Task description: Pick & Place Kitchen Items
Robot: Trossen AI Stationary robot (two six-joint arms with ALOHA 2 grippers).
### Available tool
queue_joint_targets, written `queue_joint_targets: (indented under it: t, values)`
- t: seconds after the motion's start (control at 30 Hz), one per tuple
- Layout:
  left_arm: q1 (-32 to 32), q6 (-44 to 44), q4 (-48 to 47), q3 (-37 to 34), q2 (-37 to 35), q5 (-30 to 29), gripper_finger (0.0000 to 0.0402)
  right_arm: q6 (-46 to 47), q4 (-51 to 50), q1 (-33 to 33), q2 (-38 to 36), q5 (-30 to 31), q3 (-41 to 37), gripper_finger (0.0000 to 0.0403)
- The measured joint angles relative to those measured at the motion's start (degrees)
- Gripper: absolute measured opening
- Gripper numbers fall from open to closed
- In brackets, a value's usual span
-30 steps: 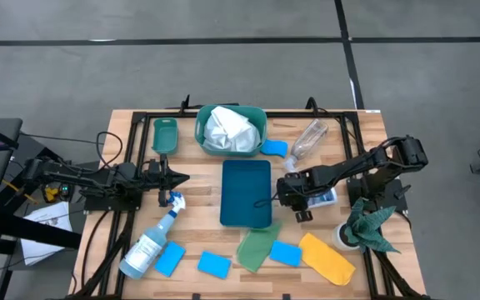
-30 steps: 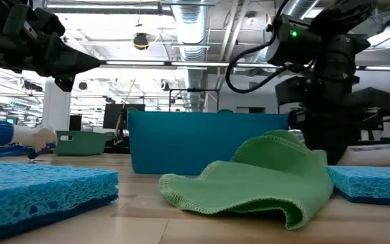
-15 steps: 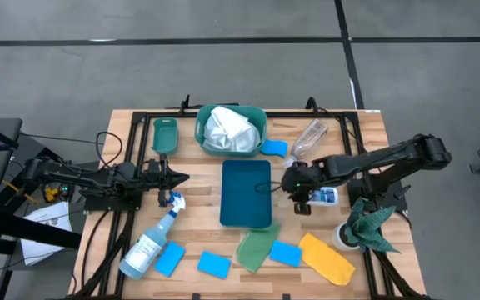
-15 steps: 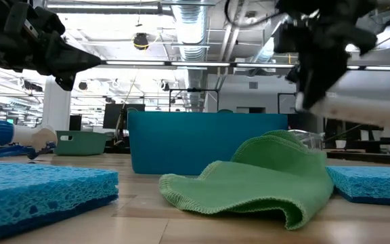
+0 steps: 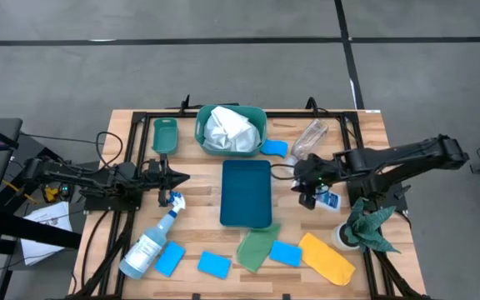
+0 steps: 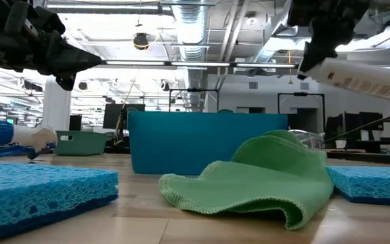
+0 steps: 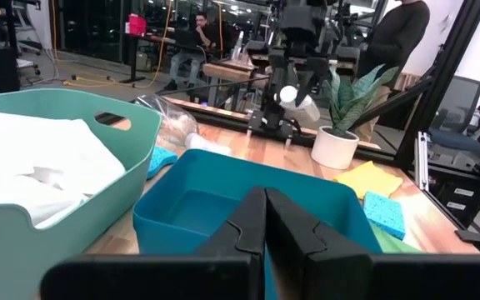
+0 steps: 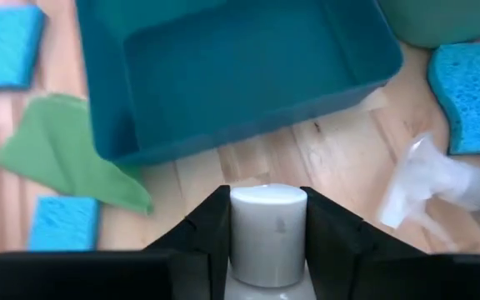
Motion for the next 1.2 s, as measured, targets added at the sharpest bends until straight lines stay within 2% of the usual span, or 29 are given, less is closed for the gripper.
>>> queue_joint_targets:
  t: [0.23, 0.67, 0.9, 1.2]
  values:
    - [0.01, 0.00, 0.01, 0.00, 0.00, 0.00, 0.0000, 8.54, 7.73, 4.68, -1.98, 3.93, 0.04, 0.0108]
    - [0.00, 0.00, 0.08, 0.00, 0.00, 0.00, 0.0000, 19.23, 17.75, 12.71, 0.59, 12.89, 0.07, 0.0108]
    - [0.00, 0.00, 0.08, 0.00, 0.00, 0.00, 0.0000, 20.14, 26.30, 14.43, 0.51, 18.85, 0.20, 0.0108]
    - [0.01, 0.00, 0.11, 0.00, 0.00, 0.00, 0.0000, 16.30, 26.54, 14.14, 1.45, 23.56, 5.24, 0.0108]
